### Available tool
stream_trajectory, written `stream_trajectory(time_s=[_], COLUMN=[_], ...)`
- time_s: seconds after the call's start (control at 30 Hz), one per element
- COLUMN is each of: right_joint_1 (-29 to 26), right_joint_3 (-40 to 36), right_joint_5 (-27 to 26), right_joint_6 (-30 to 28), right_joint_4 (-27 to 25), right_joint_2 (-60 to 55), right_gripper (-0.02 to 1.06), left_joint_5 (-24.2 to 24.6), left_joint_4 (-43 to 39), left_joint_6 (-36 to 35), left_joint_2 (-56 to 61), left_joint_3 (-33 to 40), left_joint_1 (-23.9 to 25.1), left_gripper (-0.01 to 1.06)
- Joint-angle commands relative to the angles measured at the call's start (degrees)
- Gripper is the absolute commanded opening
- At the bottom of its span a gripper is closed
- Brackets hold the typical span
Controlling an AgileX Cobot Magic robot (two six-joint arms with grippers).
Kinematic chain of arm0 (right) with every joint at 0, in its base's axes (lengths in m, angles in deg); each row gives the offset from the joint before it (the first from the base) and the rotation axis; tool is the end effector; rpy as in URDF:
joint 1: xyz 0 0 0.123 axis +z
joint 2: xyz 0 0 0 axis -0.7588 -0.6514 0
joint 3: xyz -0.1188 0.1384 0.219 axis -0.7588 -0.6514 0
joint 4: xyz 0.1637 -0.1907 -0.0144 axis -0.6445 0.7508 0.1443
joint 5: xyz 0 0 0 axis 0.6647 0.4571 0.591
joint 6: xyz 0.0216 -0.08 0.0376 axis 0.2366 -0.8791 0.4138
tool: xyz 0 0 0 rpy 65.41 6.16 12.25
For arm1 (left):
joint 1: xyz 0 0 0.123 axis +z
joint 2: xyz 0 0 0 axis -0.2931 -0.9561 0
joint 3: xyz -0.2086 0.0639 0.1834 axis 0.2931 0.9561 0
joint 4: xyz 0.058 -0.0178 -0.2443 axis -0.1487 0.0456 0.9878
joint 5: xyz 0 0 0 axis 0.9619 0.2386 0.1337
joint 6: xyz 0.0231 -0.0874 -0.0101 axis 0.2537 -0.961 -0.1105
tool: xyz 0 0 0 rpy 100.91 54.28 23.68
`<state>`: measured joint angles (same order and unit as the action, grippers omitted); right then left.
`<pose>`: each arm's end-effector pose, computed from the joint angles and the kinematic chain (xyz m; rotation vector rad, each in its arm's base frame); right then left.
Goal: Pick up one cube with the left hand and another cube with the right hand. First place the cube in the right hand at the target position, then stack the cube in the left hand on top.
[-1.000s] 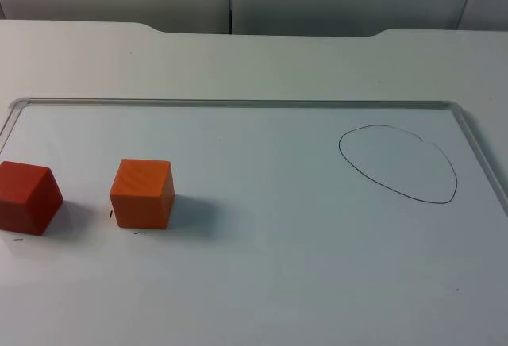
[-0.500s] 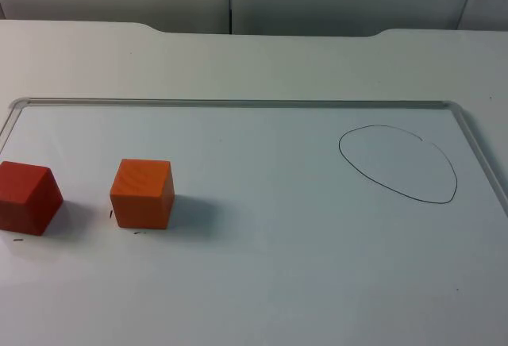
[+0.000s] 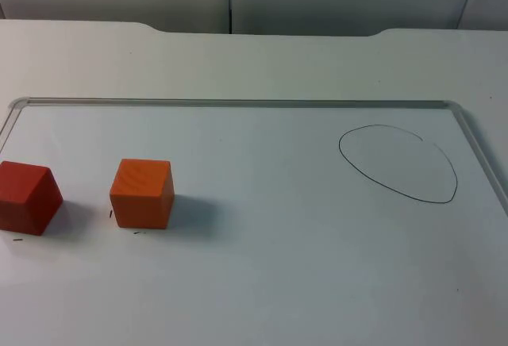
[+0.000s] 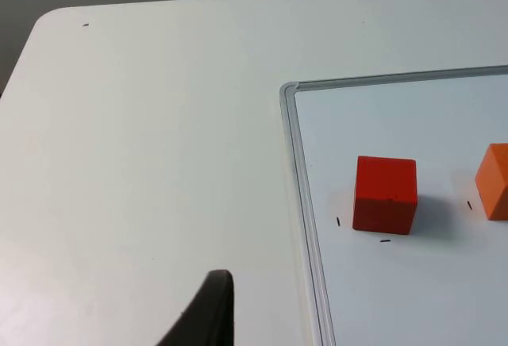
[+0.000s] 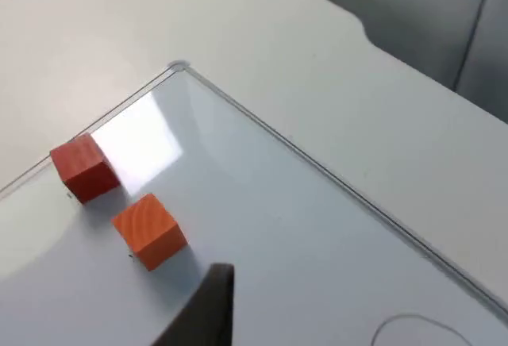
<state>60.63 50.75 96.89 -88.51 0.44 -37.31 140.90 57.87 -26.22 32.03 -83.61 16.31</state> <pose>0.2775 0.1007 0.3963 -0.9088 2.0878 0.4877 -0.0074 0.0021 0.2814 0.0343 2.0470 0.0364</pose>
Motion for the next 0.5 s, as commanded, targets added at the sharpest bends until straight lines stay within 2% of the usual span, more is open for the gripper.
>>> stream_trajectory(time_s=[0.0,0.1,0.13,0.27,0.3,0.4,0.47], right_joint_1=[5.75,15.19,15.19,26.14,26.14,32.53,33.67], right_joint_3=[6.64,15.27,15.27,22.86,22.86,23.81,23.81], right_joint_5=[0.81,0.99,0.99,1.31,1.31,0.63,0.63], right_joint_6=[-0.52,0.81,0.81,0.81,0.81,0.95,0.95], right_joint_4=[3.61,10.98,10.98,20.78,20.78,24.35,25.4], right_joint_2=[-6.8,-16.86,-16.86,-27.96,-27.96,-35.02,-37.06], right_gripper=[0.99,0.99,0.99,0.99,0.99,0.99,0.99], left_joint_5=[-0.1,-0.1,-0.1,-0.1,-0.1,-0.1,-0.1], left_joint_4=[0.24,0.24,0.24,0.24,0.24,0.24,0.24], left_joint_6=[-0.14,-0.14,-0.14,-0.14,-0.14,-0.14,-0.14], left_joint_2=[0.23,0.23,0.23,0.23,0.23,0.23,0.23], left_joint_3=[0.42,0.42,0.42,0.42,0.42,0.42,0.42], left_joint_1=[-0.05,-0.05,-0.05,-0.05,-0.05,-0.05,-0.05], left_gripper=[1.05,1.05,1.05,1.05,1.05,1.05,1.05])
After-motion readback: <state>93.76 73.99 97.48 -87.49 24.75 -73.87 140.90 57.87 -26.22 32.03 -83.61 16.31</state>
